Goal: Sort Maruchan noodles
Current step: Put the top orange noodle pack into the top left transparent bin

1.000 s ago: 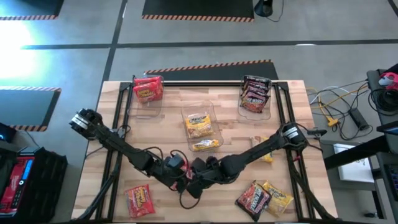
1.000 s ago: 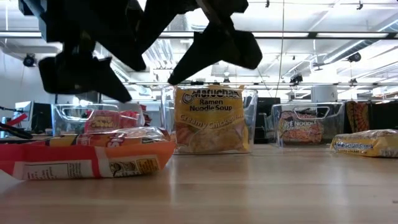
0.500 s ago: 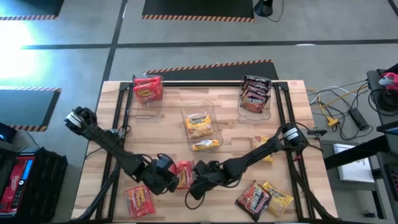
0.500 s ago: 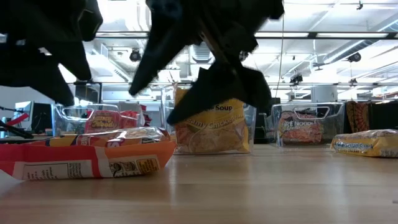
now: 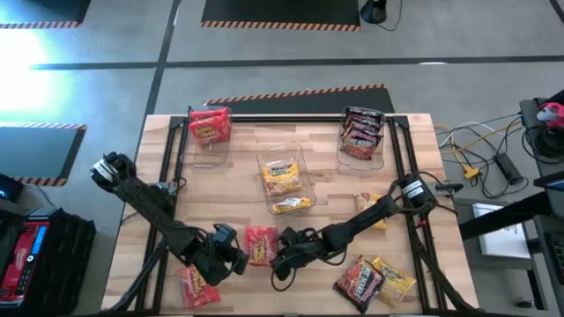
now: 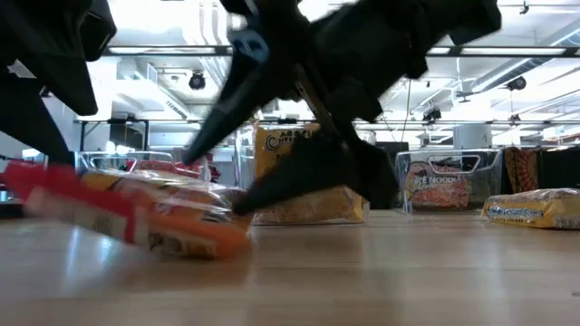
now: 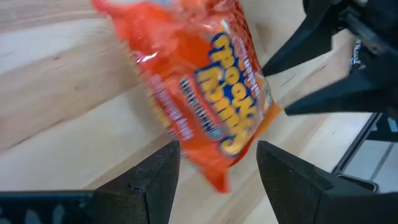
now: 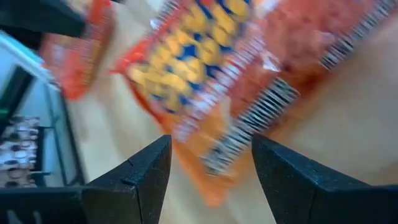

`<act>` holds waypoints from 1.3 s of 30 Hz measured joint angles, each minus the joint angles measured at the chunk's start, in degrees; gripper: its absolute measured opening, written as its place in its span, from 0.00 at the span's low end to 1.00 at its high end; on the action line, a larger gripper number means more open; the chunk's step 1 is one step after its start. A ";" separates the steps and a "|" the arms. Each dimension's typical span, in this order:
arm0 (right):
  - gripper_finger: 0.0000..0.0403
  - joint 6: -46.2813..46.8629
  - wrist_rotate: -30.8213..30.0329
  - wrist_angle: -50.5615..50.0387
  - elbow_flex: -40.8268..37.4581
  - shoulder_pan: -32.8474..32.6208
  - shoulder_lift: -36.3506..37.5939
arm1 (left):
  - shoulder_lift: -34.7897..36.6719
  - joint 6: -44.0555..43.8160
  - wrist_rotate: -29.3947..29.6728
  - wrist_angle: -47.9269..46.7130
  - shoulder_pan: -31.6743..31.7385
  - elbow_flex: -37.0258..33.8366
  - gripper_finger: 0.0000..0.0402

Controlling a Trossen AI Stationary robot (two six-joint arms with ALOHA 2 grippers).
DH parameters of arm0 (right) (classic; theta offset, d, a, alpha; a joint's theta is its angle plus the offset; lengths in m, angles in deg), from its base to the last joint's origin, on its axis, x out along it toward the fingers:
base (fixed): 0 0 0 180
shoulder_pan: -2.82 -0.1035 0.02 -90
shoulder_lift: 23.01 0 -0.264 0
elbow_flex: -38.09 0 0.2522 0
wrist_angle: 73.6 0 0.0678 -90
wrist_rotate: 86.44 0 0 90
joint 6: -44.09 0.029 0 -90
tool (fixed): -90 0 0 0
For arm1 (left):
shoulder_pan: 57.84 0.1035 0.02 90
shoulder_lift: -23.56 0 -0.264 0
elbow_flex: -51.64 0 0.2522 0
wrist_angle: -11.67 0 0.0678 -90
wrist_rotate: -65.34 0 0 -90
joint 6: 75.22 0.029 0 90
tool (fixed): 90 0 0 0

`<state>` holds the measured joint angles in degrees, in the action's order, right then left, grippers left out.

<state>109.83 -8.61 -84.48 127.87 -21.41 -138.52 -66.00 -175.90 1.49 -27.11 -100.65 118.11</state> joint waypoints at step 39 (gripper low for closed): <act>0.53 -3.79 -1.13 5.99 4.28 1.52 -2.50 | -0.07 -6.73 3.22 -2.85 -1.09 -0.02 0.49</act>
<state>106.04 -9.74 -78.49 132.15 -19.88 -141.02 -66.06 -182.63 4.71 -29.96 -101.74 118.08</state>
